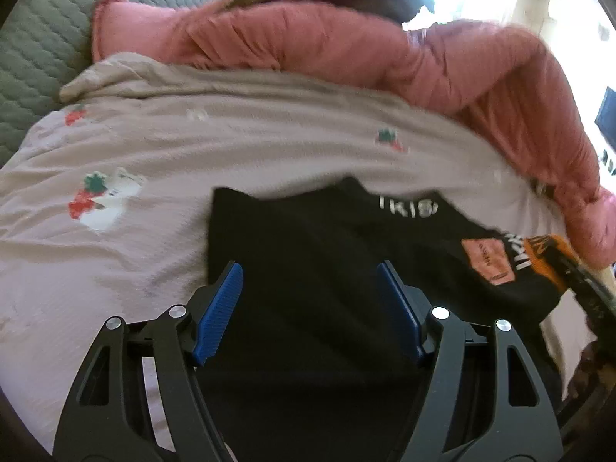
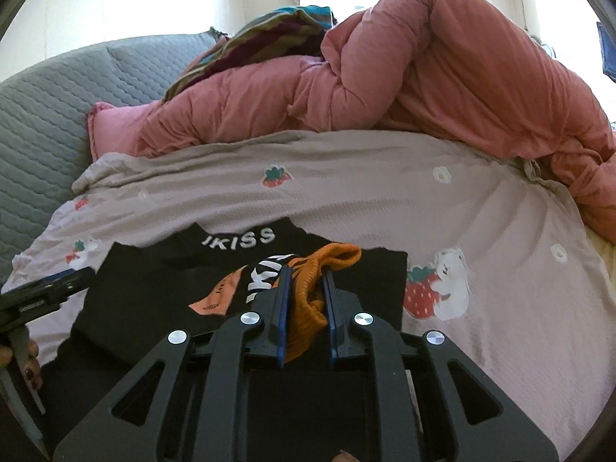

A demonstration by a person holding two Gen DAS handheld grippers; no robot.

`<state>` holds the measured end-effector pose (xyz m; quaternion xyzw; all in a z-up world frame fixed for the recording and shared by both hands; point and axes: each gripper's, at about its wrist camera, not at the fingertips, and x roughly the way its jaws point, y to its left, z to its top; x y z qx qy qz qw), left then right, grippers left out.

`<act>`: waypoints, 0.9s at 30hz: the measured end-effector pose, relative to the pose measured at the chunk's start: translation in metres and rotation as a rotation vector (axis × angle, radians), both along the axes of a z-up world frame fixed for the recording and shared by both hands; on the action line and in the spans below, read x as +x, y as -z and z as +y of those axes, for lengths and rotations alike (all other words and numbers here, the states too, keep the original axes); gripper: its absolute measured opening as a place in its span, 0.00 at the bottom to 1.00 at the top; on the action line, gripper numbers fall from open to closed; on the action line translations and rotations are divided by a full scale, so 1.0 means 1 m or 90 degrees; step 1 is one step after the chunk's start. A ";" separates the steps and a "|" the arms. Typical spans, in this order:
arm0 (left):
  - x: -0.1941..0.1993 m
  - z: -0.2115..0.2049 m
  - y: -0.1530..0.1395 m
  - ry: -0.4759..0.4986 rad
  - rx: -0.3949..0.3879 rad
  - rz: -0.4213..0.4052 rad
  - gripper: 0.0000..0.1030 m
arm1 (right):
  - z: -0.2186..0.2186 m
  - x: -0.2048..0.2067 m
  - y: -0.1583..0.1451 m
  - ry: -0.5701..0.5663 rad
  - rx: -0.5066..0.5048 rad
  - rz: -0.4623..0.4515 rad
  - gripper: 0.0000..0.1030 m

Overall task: Fold small clothes
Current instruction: 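Grasp the folded orange cuff with the right tool and lift it, then lower the orange cuff onto the shirt body and open the right tool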

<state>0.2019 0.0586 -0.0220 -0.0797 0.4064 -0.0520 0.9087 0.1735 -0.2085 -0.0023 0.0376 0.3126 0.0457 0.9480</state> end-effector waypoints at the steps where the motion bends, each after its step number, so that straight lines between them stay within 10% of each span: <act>1: 0.002 -0.002 0.005 0.003 0.002 0.012 0.62 | -0.001 -0.001 0.001 0.007 -0.010 0.000 0.14; 10: 0.001 -0.004 0.032 0.019 0.013 0.068 0.62 | -0.018 -0.001 0.013 0.037 0.045 0.044 0.20; 27: 0.000 -0.004 0.036 0.033 0.030 0.084 0.62 | 0.061 0.043 0.053 -0.093 -0.102 0.174 0.34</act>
